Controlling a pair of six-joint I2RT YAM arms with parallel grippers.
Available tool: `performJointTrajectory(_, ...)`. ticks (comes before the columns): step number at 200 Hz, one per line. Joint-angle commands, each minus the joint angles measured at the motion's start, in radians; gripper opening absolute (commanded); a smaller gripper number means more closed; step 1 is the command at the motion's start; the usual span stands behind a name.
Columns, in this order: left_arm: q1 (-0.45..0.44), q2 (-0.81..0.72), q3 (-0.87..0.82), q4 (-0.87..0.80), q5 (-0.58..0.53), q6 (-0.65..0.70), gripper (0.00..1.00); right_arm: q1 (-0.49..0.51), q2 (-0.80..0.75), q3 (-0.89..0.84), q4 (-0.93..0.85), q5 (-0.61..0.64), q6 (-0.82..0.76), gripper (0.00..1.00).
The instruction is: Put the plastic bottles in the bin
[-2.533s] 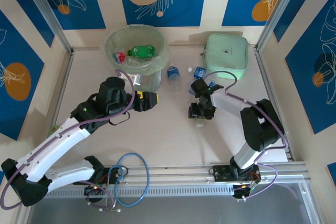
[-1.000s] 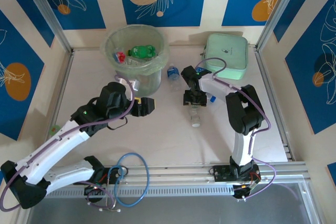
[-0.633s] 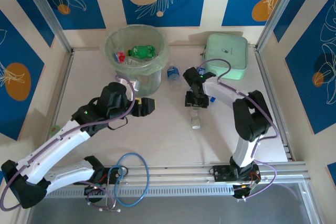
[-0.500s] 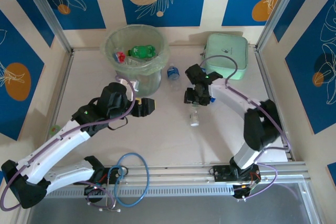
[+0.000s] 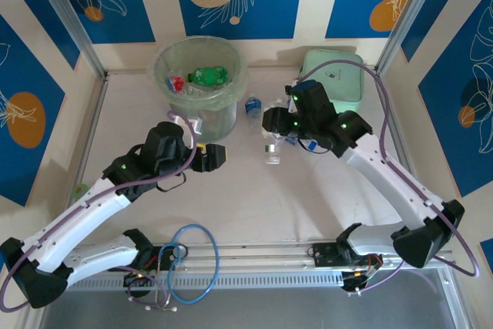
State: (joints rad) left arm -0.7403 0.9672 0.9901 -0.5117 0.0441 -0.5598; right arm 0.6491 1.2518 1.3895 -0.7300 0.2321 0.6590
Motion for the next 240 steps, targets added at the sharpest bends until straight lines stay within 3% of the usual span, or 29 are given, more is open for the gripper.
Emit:
performJointTrajectory(1,-0.004,-0.025,0.003,-0.008,-0.022,0.009,0.8,0.053,-0.074,0.003,0.089,0.015,-0.001,0.51)
performJointTrajectory(52,-0.005,-0.059,0.01,-0.054,-0.057,0.023,0.79,0.136,-0.213,-0.04,0.212,0.032,-0.037,0.56)
performJointTrajectory(131,-0.004,-0.114,-0.002,-0.088,-0.077,-0.006,0.79,0.061,0.165,0.351,0.31,-0.101,-0.079,0.56)
performJointTrajectory(197,-0.005,-0.124,-0.023,-0.089,-0.104,0.018,0.8,0.018,-0.044,0.144,0.318,-0.108,-0.054,0.58)
performJointTrajectory(240,-0.005,-0.098,-0.047,-0.042,-0.075,-0.001,0.79,-0.014,0.012,0.17,0.394,-0.175,-0.012,0.59)
